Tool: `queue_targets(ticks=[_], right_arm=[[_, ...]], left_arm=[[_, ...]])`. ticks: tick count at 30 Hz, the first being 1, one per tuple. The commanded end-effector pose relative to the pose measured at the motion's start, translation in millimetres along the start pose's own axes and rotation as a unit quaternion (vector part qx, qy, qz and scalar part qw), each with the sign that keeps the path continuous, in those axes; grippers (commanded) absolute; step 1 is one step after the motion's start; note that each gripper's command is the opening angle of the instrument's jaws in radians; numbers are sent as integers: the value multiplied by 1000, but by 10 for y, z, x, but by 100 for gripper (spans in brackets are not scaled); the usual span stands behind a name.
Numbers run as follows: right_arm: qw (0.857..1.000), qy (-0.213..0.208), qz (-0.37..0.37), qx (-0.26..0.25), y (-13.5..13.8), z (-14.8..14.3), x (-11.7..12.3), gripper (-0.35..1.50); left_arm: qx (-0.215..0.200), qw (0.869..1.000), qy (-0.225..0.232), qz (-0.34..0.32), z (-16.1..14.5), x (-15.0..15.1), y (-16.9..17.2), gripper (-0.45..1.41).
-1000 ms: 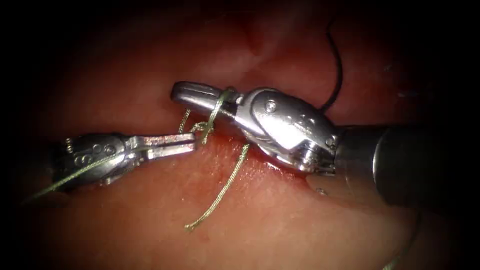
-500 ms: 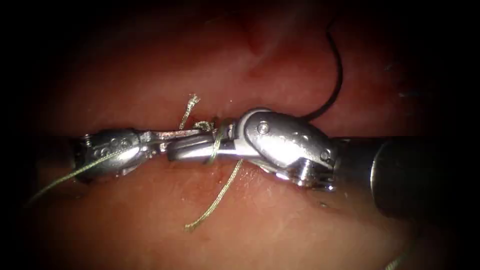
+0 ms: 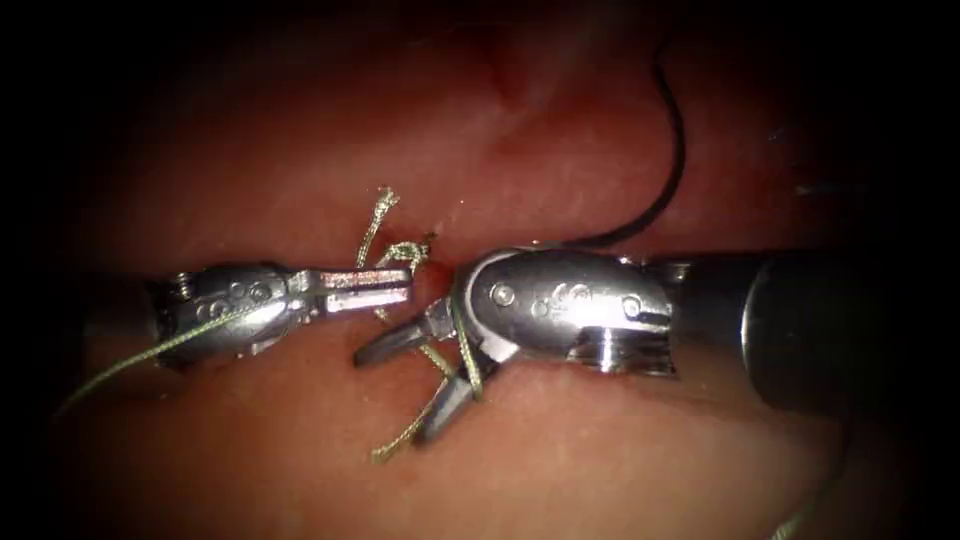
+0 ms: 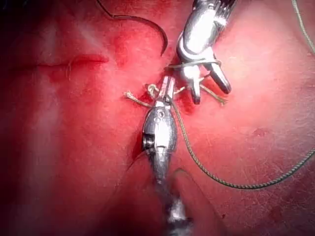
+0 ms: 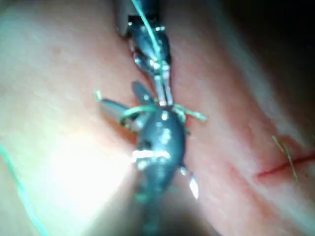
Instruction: Wound Closure
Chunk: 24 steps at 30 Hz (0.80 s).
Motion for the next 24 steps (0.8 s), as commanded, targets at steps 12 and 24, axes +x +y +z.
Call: queue_targets(ticks=[12, 24], right_arm=[[996, -80, -12, 41, -5, 44, -5, 55], [989, -129, 11, 68, -5, 40, -15, -35]], left_arm=[[-1, 1000, -2, 1, 5, -6, 0, -45], [-2, 1000, -2, 0, 4, -3, 1, -45]])
